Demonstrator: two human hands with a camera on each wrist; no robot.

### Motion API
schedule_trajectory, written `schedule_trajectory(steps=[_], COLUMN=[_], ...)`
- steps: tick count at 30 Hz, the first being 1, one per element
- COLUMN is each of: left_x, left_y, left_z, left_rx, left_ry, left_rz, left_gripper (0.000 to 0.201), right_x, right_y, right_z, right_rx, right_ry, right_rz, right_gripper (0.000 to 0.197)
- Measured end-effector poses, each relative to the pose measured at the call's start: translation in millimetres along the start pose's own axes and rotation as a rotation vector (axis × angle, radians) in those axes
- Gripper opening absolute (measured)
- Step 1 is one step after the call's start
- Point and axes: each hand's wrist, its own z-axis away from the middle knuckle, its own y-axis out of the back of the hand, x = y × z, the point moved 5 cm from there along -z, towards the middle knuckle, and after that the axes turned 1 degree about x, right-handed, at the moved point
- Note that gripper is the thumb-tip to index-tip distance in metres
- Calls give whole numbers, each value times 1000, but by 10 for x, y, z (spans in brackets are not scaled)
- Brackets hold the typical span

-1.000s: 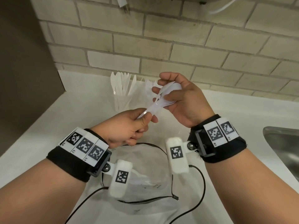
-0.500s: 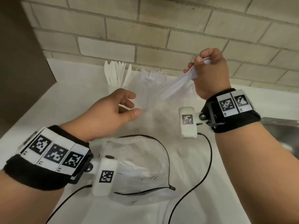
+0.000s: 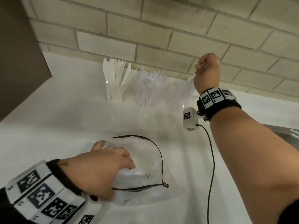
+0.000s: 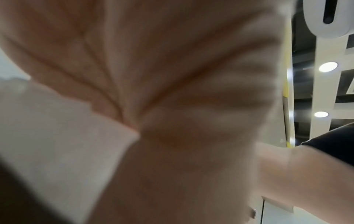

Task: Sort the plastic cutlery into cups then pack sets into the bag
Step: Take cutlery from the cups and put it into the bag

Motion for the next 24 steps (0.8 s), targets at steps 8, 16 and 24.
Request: schedule_trajectory(steps=[8,16,24], left_x=[-10,-51,-23], left_y=[-51,-37,-36], left_z=[-75,-106,-147], left_rx=[64,80,140], left_ry=[-19,29,50], left_rz=[100,143,172], left_gripper=[66,53,56], right_x=[-120,231,-3], right_y=[40,-340,-272], right_z=[-90,-84,76], right_rx=[117,-327,-409], right_ry=[185,44,195], right_rz=[-87,264,467], right_gripper=[45,27,35])
